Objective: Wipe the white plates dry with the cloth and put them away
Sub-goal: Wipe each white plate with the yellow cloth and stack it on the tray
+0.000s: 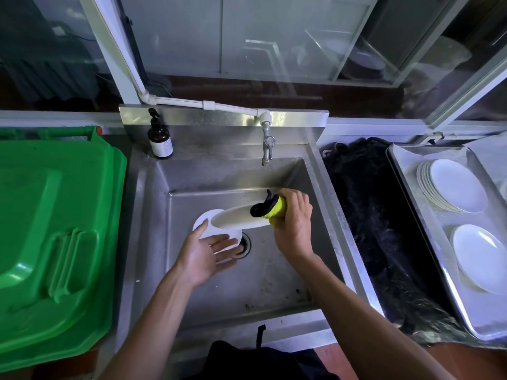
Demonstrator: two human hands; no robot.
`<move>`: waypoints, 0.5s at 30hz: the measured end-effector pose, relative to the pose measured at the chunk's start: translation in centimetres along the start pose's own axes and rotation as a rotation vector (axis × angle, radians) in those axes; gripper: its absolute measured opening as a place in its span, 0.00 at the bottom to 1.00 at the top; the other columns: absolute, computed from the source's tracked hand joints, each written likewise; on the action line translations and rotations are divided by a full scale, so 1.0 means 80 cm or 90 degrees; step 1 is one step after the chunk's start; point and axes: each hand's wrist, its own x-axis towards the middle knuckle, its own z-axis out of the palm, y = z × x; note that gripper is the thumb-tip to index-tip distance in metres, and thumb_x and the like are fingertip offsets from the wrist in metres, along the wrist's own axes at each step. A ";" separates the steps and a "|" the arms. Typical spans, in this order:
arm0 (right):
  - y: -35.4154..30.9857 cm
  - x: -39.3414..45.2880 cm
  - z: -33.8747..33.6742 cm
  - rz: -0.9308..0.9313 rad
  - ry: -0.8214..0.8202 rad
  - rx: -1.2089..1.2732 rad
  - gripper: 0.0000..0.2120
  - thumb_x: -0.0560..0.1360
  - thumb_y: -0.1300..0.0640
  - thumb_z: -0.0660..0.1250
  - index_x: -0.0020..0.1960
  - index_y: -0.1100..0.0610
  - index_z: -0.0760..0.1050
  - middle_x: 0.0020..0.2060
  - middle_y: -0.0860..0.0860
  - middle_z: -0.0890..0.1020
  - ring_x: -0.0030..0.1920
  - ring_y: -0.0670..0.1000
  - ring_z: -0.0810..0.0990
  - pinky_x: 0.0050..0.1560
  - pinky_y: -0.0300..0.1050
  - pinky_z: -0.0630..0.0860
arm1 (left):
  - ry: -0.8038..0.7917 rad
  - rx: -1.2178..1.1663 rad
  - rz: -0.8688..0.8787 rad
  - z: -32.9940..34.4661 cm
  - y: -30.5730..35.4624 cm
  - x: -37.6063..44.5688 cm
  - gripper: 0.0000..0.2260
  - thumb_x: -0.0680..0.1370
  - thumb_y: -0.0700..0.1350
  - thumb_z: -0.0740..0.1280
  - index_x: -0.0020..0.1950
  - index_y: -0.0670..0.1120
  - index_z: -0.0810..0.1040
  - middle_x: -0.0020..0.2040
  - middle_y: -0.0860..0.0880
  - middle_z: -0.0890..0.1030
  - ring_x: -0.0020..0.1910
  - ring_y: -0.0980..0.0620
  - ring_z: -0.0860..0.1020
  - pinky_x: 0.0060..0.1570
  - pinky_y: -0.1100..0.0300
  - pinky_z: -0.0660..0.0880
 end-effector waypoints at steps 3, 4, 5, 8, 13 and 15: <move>-0.002 -0.010 0.006 -0.037 0.016 -0.005 0.23 0.65 0.75 0.68 0.58 0.60 0.75 0.55 0.53 0.78 0.55 0.55 0.73 0.54 0.54 0.70 | -0.010 -0.115 0.047 0.026 0.007 -0.002 0.30 0.79 0.61 0.65 0.66 0.35 0.74 0.64 0.34 0.80 0.61 0.34 0.81 0.67 0.37 0.72; -0.003 -0.014 0.007 -0.045 0.024 -0.006 0.23 0.65 0.75 0.67 0.58 0.59 0.75 0.55 0.53 0.78 0.55 0.55 0.73 0.55 0.53 0.69 | -0.002 -0.127 0.059 0.034 0.010 -0.004 0.29 0.80 0.60 0.66 0.65 0.35 0.75 0.63 0.35 0.81 0.60 0.35 0.82 0.65 0.39 0.75; -0.003 -0.017 0.008 -0.048 0.033 -0.007 0.24 0.65 0.75 0.67 0.58 0.59 0.74 0.55 0.53 0.78 0.55 0.54 0.73 0.55 0.52 0.69 | 0.010 -0.137 0.070 0.040 0.013 -0.005 0.27 0.80 0.58 0.67 0.64 0.35 0.76 0.61 0.36 0.83 0.57 0.36 0.83 0.59 0.42 0.80; -0.003 -0.024 0.010 -0.060 0.042 -0.010 0.26 0.63 0.76 0.66 0.58 0.58 0.73 0.55 0.53 0.77 0.55 0.55 0.72 0.55 0.51 0.67 | 0.044 -0.166 0.096 0.056 0.017 -0.008 0.19 0.80 0.49 0.69 0.62 0.34 0.77 0.52 0.36 0.85 0.46 0.38 0.86 0.39 0.49 0.84; 0.005 -0.035 0.007 -0.094 0.027 -0.016 0.25 0.66 0.74 0.64 0.60 0.58 0.72 0.57 0.54 0.77 0.57 0.56 0.73 0.57 0.55 0.70 | 0.051 -0.220 0.122 0.068 0.019 -0.013 0.06 0.82 0.35 0.63 0.53 0.32 0.76 0.41 0.34 0.85 0.38 0.39 0.86 0.33 0.51 0.83; 0.011 -0.040 0.005 -0.104 0.011 -0.020 0.23 0.69 0.71 0.61 0.62 0.58 0.71 0.59 0.54 0.76 0.58 0.57 0.73 0.59 0.54 0.70 | 0.050 -0.209 0.138 0.068 0.019 -0.013 0.06 0.82 0.33 0.62 0.53 0.32 0.77 0.40 0.37 0.85 0.38 0.42 0.86 0.34 0.53 0.83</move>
